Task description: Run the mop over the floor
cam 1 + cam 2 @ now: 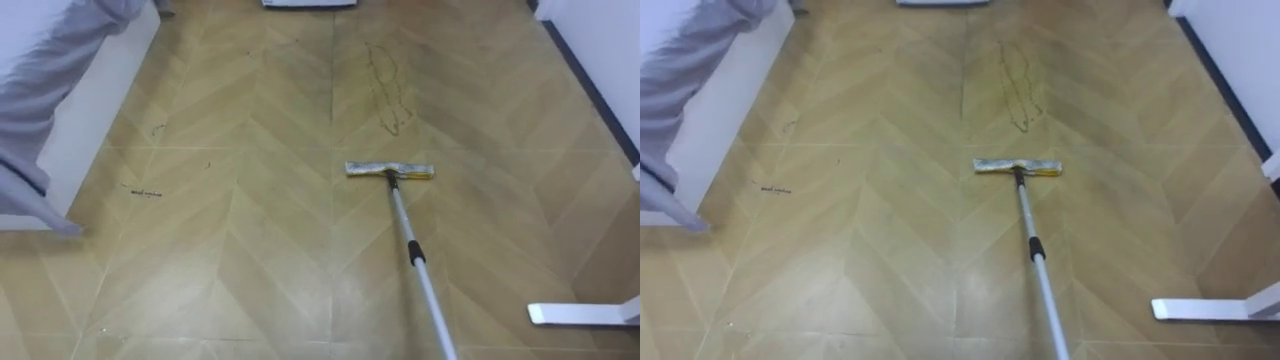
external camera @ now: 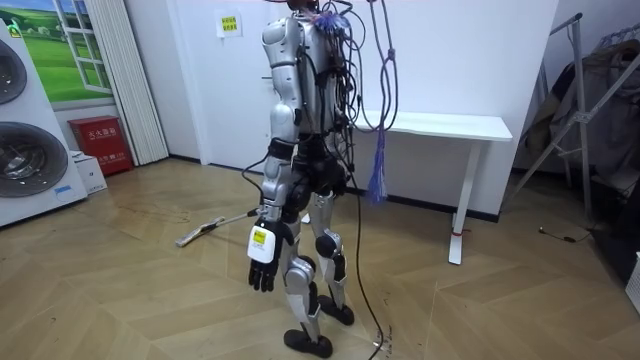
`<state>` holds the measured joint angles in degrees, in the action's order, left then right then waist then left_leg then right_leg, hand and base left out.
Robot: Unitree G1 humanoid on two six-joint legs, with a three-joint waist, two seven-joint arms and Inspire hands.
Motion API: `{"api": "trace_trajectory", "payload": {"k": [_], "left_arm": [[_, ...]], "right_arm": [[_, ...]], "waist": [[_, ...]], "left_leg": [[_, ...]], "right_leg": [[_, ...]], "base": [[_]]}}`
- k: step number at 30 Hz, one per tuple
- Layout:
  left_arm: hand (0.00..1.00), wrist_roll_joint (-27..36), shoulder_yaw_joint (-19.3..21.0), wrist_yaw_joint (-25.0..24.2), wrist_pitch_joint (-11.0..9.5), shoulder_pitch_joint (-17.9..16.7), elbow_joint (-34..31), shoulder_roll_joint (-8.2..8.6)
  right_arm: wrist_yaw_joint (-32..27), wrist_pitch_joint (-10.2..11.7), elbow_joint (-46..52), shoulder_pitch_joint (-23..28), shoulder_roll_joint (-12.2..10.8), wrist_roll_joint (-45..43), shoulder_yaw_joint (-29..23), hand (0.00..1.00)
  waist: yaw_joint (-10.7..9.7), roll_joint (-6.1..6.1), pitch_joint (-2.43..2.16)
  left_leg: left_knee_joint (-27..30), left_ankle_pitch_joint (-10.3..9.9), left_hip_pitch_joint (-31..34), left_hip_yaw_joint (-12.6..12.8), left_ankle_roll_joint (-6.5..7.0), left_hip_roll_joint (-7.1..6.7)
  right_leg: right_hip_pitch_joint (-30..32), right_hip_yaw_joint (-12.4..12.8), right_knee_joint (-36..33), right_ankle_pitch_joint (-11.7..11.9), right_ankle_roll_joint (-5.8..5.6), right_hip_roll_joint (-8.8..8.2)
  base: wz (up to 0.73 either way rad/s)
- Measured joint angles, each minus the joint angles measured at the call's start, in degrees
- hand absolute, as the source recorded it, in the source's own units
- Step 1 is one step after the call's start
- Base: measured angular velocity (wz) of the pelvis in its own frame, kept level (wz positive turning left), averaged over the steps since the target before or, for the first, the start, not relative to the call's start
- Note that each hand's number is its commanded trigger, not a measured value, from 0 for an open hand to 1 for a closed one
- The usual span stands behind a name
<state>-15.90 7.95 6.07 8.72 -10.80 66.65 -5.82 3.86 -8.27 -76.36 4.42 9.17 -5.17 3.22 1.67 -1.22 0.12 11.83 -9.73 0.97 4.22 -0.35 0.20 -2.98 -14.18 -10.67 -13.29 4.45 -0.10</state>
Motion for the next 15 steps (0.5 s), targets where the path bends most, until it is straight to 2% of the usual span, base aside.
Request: {"api": "trace_trajectory", "payload": {"k": [4,5,6,7,9,13,15], "left_arm": [[0.0,0.03,-0.35,0.0,-0.23,1.59,-0.03,-0.04],[0.0,0.07,-0.7,0.0,-0.4,2.17,-0.03,-0.09],[0.0,0.11,-1.49,0.05,-0.46,2.8,-0.12,-0.12],[0.0,0.21,-1.58,0.07,-0.57,3.25,-0.09,-0.11],[0.0,0.7,-2.0,0.92,-1.24,5.49,0.46,-0.09],[0.0,0.64,-1.86,1.49,-3.35,8.29,2.15,-0.18],[0.0,0.91,-2.02,2.63,-4.17,10.46,3.61,-0.02]], "right_arm": [[-0.25,0.04,-0.07,-1.2,-0.05,1.92,-0.05,1.0],[-0.58,0.09,-0.23,-1.65,-0.05,2.63,-0.02,1.0],[-0.82,0.16,-0.52,-2.24,-0.04,3.21,0.12,1.0],[-0.99,0.18,-0.66,-2.66,-0.04,3.56,0.2,1.0],[-2.01,0.94,-1.52,-4.4,-0.19,5.23,0.76,1.0],[-3.54,2.62,-1.53,-5.41,-0.25,7.28,0.74,1.0],[-4.18,3.41,-1.62,-6.13,-0.07,9.12,1.36,1.0]], "waist": [[0.05,-0.2,0.09],[0.02,0.08,0.08],[0.06,-0.23,0.39],[0.01,0.09,0.27],[0.17,0.06,0.9],[0.35,0.33,1.17],[0.35,0.83,1.51]], "left_leg": [[1.18,0.0,3.26,0.04,0.0,0.04],[1.86,0.0,4.48,0.06,0.01,0.04],[2.56,-0.01,5.91,0.11,0.01,0.07],[3.08,-0.01,6.83,0.11,0.01,0.08],[5.15,-0.01,10.5,0.04,0.02,0.28],[10.74,-0.68,17.6,-0.01,0.63,0.93],[15.36,-1.91,23.21,-0.96,0.85,1.18]], "right_leg": [[2.9,-0.15,-0.44,0.0,0.0,-0.1],[4.08,-0.25,-1.29,0.0,0.0,-0.21],[5.5,-0.19,-2.05,0.0,0.01,-0.31],[6.25,-0.19,-2.39,0.0,0.01,-0.35],[9.45,-0.27,-4.45,0.01,0.06,-0.5],[15.53,-0.4,-8.25,-0.05,0.18,-0.64],[20.76,-0.75,-12.38,-1.05,0.67,-0.8]], "base": [[0.03],[0.0],[0.0],[0.0],[0.04],[0.01],[0.06]]}}
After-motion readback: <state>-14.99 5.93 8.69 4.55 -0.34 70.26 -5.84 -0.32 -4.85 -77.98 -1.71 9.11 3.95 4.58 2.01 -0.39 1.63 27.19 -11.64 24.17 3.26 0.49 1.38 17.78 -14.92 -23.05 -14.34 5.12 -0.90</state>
